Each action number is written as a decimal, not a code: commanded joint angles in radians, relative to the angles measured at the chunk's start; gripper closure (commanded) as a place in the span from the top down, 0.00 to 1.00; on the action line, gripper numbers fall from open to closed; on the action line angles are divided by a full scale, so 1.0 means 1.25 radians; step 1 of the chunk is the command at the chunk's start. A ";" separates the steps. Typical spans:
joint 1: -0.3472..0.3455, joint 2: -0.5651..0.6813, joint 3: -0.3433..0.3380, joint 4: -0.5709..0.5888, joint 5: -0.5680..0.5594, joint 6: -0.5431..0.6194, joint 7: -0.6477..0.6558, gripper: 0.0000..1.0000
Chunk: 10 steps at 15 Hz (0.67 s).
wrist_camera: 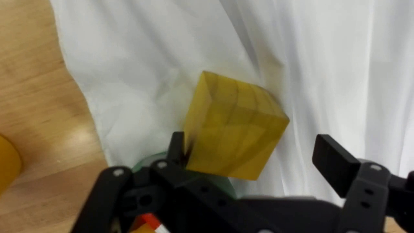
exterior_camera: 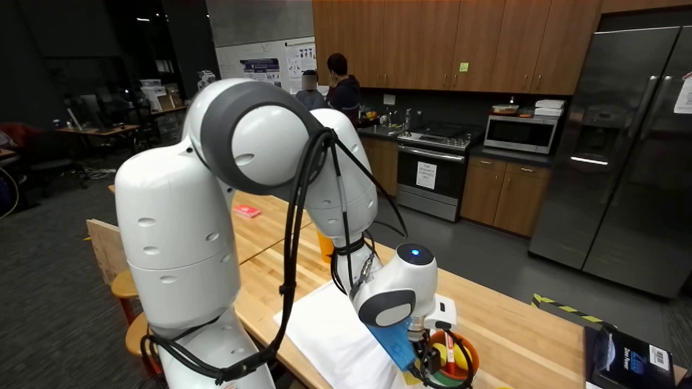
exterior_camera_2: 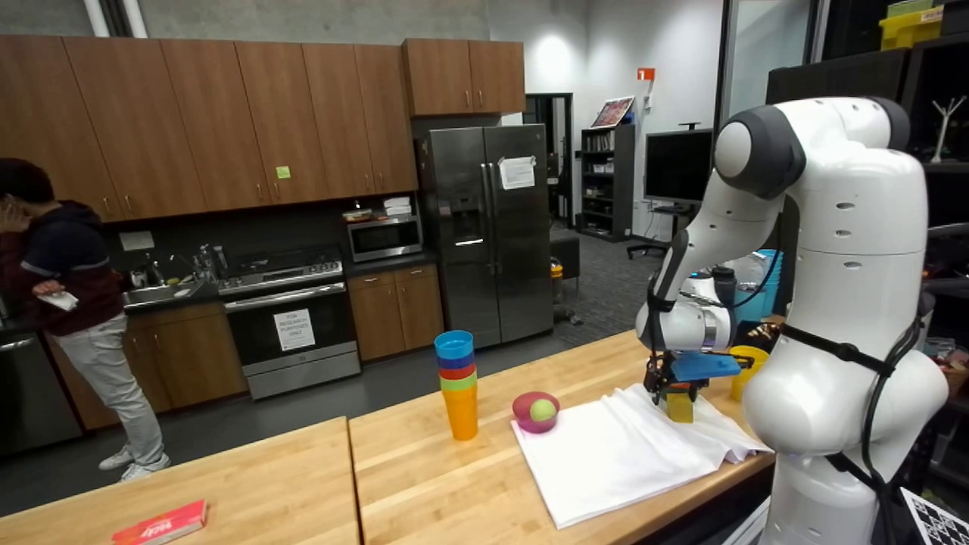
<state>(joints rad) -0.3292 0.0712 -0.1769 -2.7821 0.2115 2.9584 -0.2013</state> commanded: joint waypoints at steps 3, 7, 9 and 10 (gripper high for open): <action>-0.008 0.040 0.037 0.001 0.114 0.033 -0.088 0.75; -0.010 0.063 0.034 0.001 0.113 0.040 -0.106 0.52; -0.012 0.071 0.037 0.001 0.113 0.045 -0.114 0.35; -0.010 0.071 0.037 0.002 0.112 0.045 -0.112 0.31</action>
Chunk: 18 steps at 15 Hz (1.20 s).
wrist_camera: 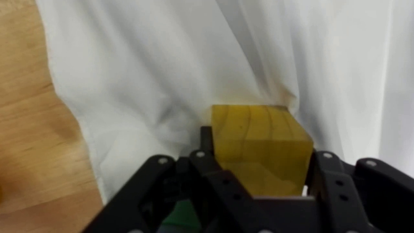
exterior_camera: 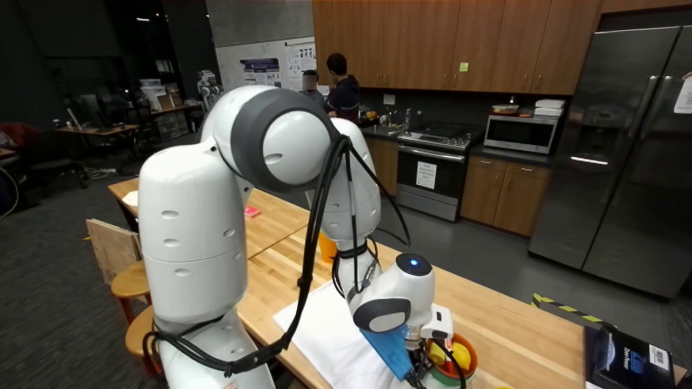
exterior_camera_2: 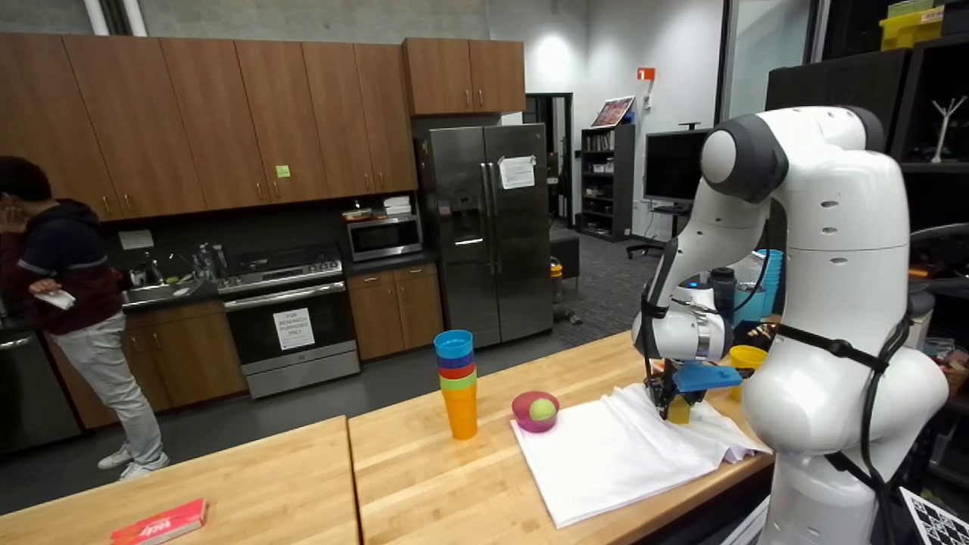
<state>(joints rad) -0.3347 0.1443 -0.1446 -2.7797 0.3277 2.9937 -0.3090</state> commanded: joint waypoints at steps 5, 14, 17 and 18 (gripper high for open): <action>-0.007 -0.005 0.011 0.001 0.011 -0.026 -0.031 0.31; 0.006 -0.119 -0.071 0.024 -0.165 -0.341 -0.006 0.31; 0.013 -0.140 -0.083 0.036 -0.204 -0.385 0.001 0.31; 0.016 -0.141 -0.083 0.039 -0.214 -0.379 0.000 0.31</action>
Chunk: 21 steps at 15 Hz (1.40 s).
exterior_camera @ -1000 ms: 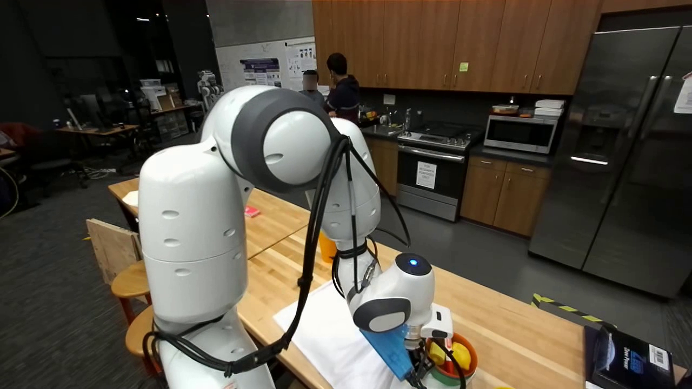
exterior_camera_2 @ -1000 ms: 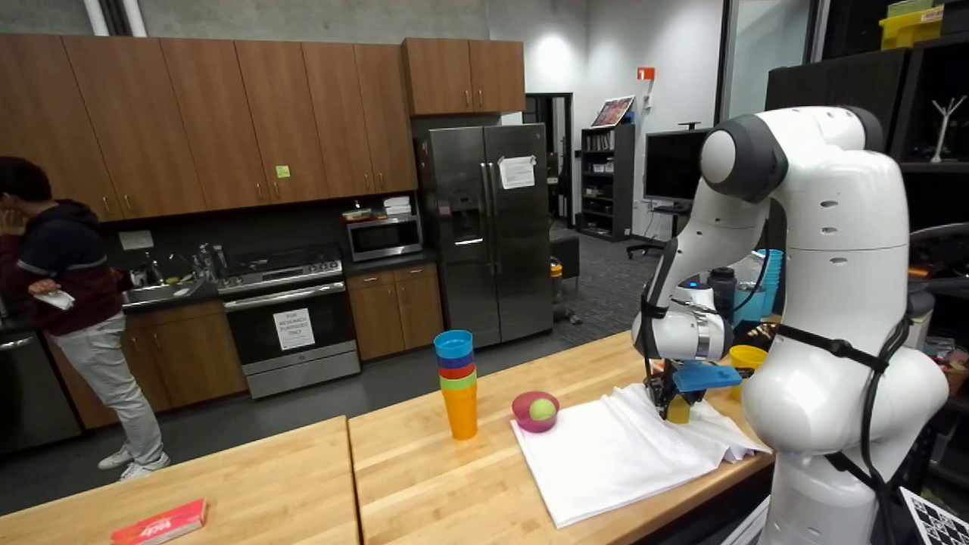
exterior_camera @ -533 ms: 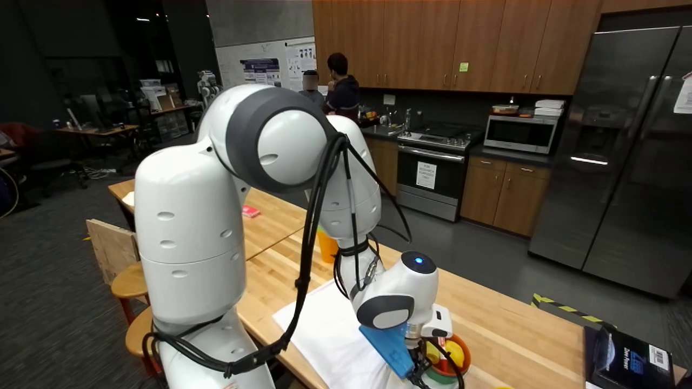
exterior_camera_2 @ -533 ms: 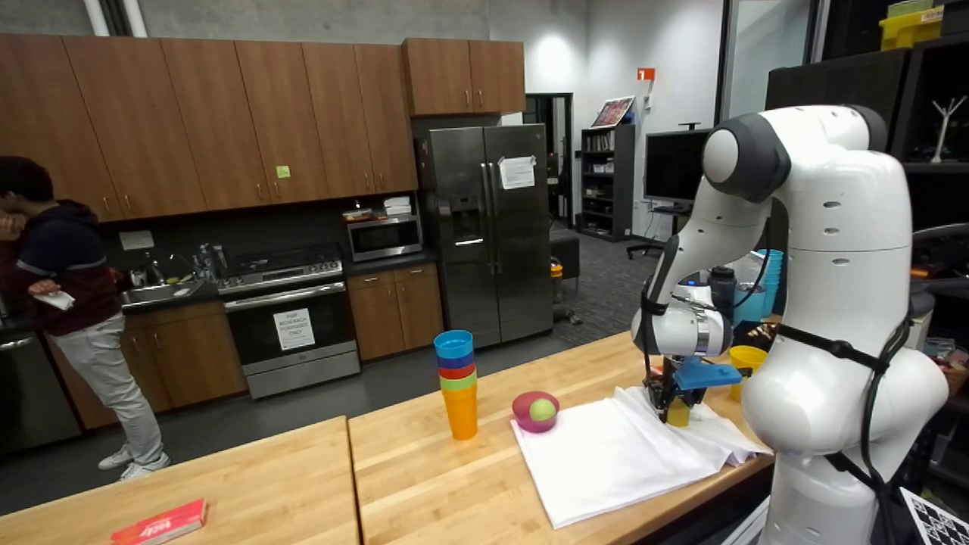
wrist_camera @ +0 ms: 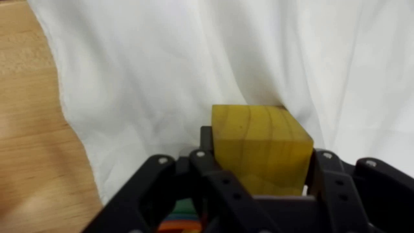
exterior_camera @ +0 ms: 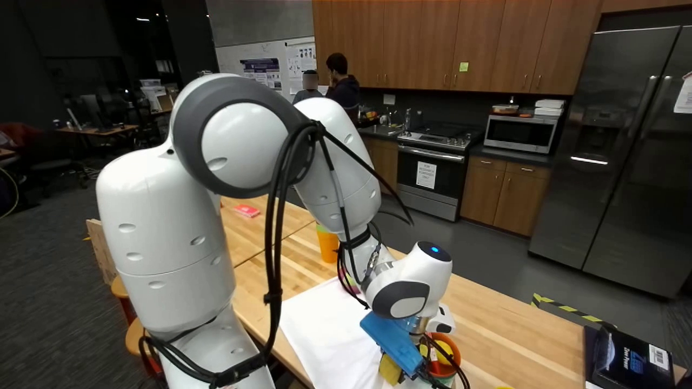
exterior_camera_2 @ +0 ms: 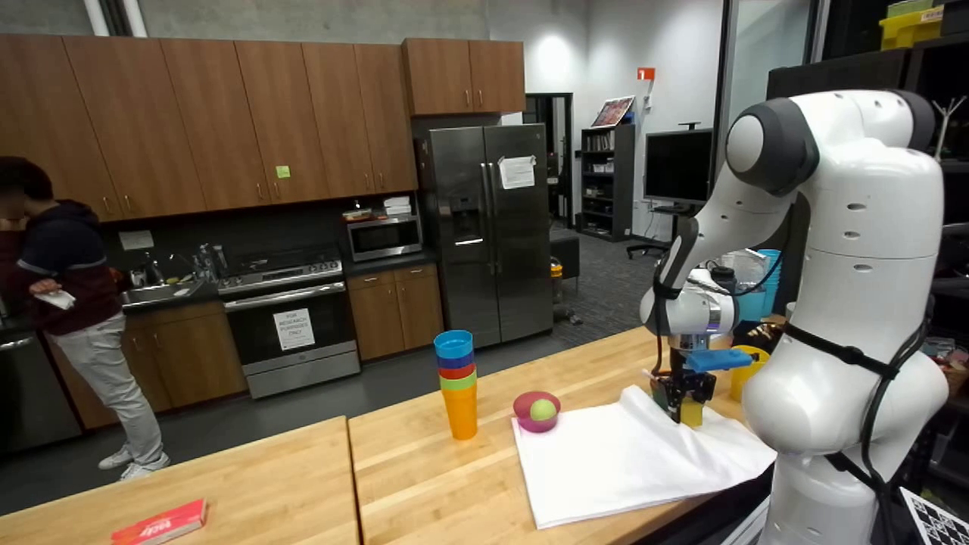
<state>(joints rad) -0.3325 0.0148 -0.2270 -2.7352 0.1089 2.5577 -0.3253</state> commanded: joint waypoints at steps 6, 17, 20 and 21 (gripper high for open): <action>0.038 -0.030 -0.008 0.054 -0.081 -0.051 0.018 0.31; 0.084 -0.032 0.013 0.121 -0.190 -0.158 0.087 0.31; 0.086 -0.030 0.013 0.131 -0.185 -0.179 0.077 0.31; 0.089 -0.032 0.015 0.132 -0.183 -0.181 0.081 0.31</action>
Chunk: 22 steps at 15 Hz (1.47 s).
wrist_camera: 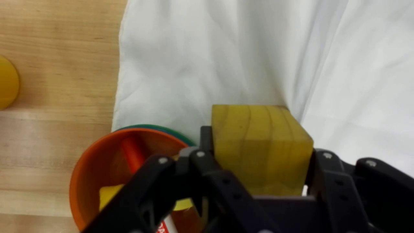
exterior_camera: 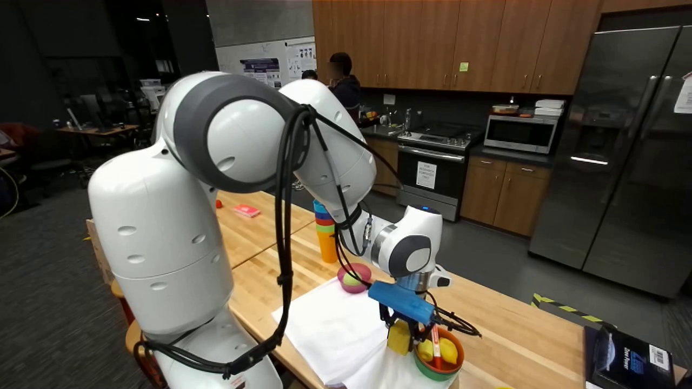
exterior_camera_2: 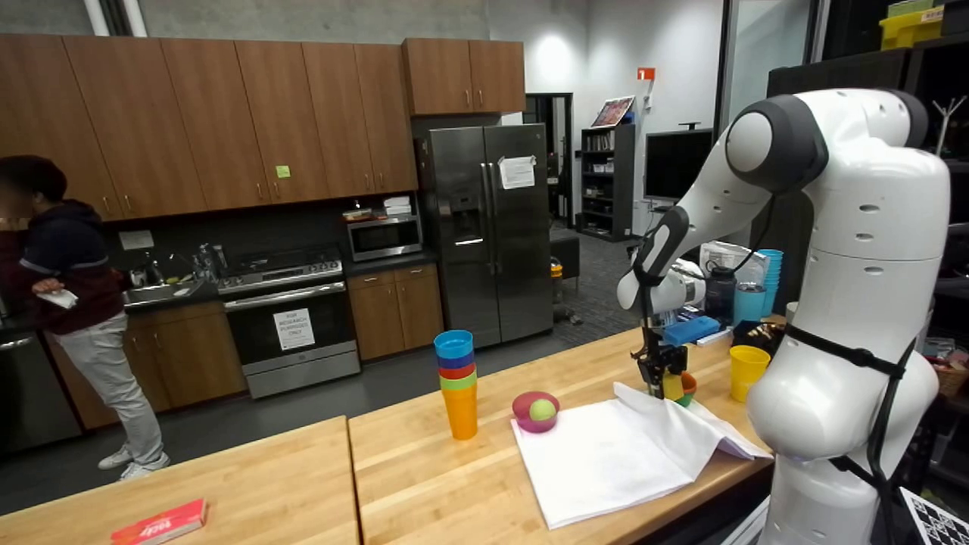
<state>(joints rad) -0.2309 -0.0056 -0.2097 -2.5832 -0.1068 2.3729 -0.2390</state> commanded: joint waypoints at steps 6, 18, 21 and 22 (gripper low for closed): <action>0.005 0.001 -0.002 0.011 -0.014 -0.023 0.007 0.67; 0.013 0.011 0.004 -0.018 -0.040 -0.059 0.084 1.00; 0.014 0.019 0.003 -0.024 -0.051 -0.055 0.170 1.00; 0.012 0.019 0.000 -0.026 -0.053 -0.041 0.199 1.00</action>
<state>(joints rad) -0.2193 0.0176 -0.2042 -2.6108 -0.1459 2.3123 -0.0941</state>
